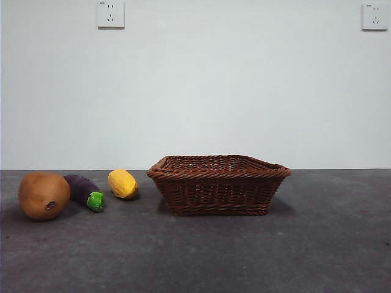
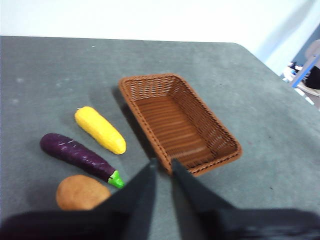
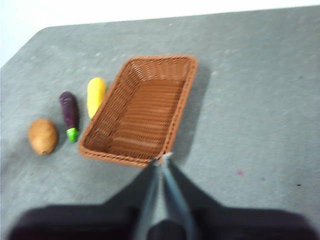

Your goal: Help me put the vegetables on the table into the basket

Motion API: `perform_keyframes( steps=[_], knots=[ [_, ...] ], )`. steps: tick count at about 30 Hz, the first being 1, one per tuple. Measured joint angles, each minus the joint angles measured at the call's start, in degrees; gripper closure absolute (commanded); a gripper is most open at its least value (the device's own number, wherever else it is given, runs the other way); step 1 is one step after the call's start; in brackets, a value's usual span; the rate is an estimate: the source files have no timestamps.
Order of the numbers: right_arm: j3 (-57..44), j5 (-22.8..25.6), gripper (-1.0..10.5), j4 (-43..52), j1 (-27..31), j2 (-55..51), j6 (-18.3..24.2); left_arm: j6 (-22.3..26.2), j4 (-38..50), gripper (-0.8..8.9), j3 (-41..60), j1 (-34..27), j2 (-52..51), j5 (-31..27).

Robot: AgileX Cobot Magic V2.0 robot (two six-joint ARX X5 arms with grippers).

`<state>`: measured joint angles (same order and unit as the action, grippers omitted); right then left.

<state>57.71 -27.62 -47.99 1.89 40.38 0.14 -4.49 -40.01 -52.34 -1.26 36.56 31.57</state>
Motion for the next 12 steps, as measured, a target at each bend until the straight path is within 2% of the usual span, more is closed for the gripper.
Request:
perform_keyframes(
  steps=[1, 3, 5, 7, 12],
  knots=[
    [0.0, -0.31, 5.7, -0.02, 0.0, 0.0, 0.13, 0.0, 0.02, 2.65, -0.37, 0.0, 0.31, 0.15],
    [0.0, -0.31, 3.0, -0.24, 0.0, 0.0, 0.13, 0.0, -0.02, 2.38, -0.81, 0.0, 0.92, 0.15],
    [0.0, -0.31, 2.8, -0.26, 0.0, 0.02, 0.13, 0.0, -0.07, 2.35, -1.55, 0.0, 1.81, 0.15],
    [0.0, -0.33, 2.8, -0.24, 0.0, 0.07, 0.13, 0.0, -0.66, 1.42, -3.02, 0.0, 2.95, 0.15],
    [0.02, -1.25, 2.8, -0.26, 0.0, 1.36, 0.09, 0.2, -1.51, 1.43, -4.79, 0.0, 5.31, 0.15]
  ],
)
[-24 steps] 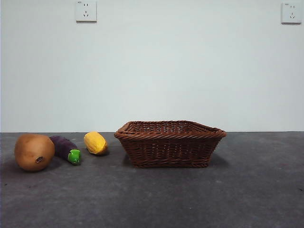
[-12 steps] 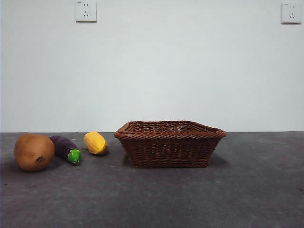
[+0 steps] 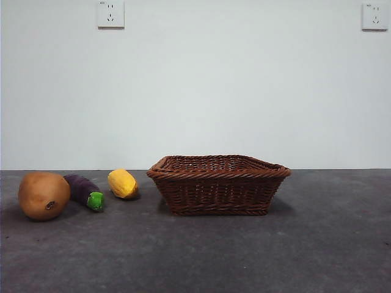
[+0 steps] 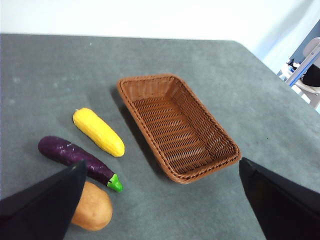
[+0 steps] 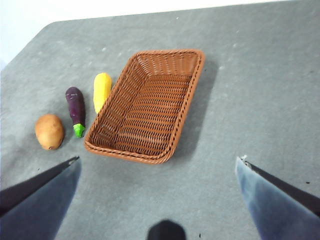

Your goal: Help me put the vegetables on the table into the basket

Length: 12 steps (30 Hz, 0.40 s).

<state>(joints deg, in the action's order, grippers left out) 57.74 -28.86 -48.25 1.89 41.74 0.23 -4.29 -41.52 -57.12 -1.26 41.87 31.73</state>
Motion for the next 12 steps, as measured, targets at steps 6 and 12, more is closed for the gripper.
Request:
perform_keyframes(
  steps=[6, 12],
  knots=[
    [5.07, -1.25, 2.9, 0.7, -0.22, 9.27, -0.07, 0.0, 0.24, 1.43, 0.0, 0.0, 0.98, 0.0],
    [16.96, -0.98, 2.9, 1.6, -6.58, 29.11, -0.42, 0.0, 0.35, 1.44, 0.0, 0.0, 1.7, 0.0]
  ],
)
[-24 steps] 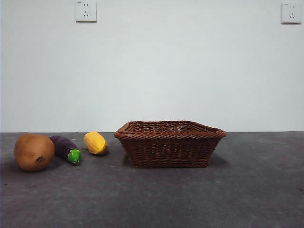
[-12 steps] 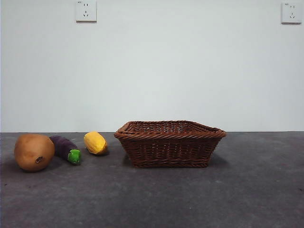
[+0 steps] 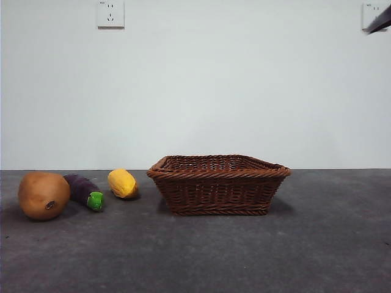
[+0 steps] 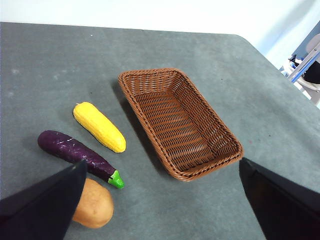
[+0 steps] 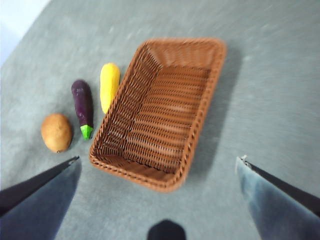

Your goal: Help me put the vegetables on the table into the basket

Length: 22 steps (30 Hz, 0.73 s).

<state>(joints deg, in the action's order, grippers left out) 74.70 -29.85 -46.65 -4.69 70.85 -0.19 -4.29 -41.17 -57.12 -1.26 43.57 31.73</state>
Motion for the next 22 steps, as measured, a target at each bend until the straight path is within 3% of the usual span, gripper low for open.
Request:
perform_keyframes(
  steps=[7, 14, 17, 20, 22],
  knots=[
    [13.68, 4.57, 2.9, 0.11, -6.75, 22.73, 0.07, 0.0, 0.04, 1.44, 0.0, 0.0, 1.01, 0.0],
    [20.83, 7.58, 2.9, 2.97, -9.16, 40.48, 0.17, 0.0, 0.04, 1.44, 0.0, 0.0, 1.62, 0.0],
    [20.98, 8.15, 3.8, 4.57, -9.46, 44.83, 0.15, 0.0, 0.04, 1.44, 0.0, 0.04, 1.95, 0.0],
    [21.03, 8.79, 3.9, 6.08, -9.51, 47.5, 0.17, 0.0, 0.04, 1.44, 0.0, 0.04, 2.4, 0.0],
    [21.07, 8.96, 5.4, 6.43, -9.51, 49.09, 0.0, 0.0, 0.04, 1.44, 0.0, 0.04, 2.97, 0.0]
  ],
)
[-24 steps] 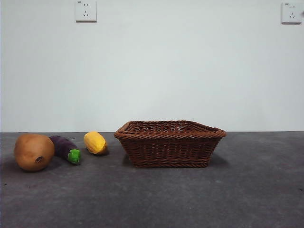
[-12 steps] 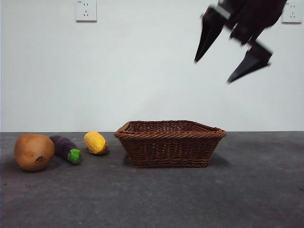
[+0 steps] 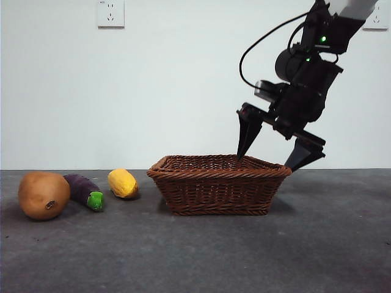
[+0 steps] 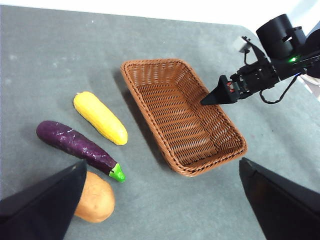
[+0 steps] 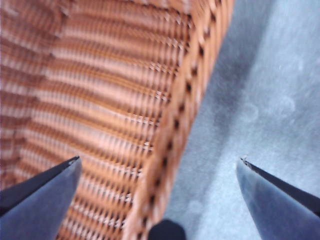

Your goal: Help me put the vegetables on the table into the basket

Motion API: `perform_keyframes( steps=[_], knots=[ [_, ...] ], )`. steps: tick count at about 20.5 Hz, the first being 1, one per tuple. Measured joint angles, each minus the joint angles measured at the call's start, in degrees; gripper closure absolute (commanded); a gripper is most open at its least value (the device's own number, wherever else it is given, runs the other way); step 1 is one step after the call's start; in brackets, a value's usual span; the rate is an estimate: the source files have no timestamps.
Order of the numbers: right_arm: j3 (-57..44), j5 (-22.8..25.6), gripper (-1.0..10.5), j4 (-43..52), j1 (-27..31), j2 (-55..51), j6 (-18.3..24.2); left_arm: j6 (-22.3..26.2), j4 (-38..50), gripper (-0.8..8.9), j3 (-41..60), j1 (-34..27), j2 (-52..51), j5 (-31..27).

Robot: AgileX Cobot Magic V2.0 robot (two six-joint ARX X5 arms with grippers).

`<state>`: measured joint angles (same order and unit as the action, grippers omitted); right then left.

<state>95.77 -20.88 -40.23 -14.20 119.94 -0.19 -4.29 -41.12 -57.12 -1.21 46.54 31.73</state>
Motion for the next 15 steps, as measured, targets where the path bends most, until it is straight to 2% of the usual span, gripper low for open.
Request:
perform_keyframes(
  steps=[2, 4, 5, 8, 10, 15],
  knots=[
    [0.02, 0.22, 5.8, 0.72, -0.11, 1.16, 0.0, 0.0, 0.0, 1.44, 0.0, 0.0, 0.9, 0.0],
    [0.02, 0.92, 8.1, 1.42, -0.24, 1.77, 0.0, 0.0, 0.0, 1.44, 0.0, 0.0, 1.66, 0.0],
    [0.02, 0.96, 8.7, 2.19, -0.37, 1.77, 0.0, 0.0, 0.0, 1.44, 0.0, 0.0, 1.99, 0.0],
    [0.02, 0.92, 8.9, 2.73, -0.59, 1.77, 0.0, 0.0, 0.0, 1.44, 0.0, 0.0, 2.49, 0.0],
    [0.02, 0.98, 9.6, 3.02, -0.7, 1.77, -1.51, 0.0, 0.0, 1.44, 0.0, 0.02, 2.49, 0.0],
    [0.13, 0.9, 9.6, 2.91, -0.74, 1.77, -2.58, 0.0, 0.0, 1.44, 0.0, 0.02, 2.49, 0.0]
  ],
)
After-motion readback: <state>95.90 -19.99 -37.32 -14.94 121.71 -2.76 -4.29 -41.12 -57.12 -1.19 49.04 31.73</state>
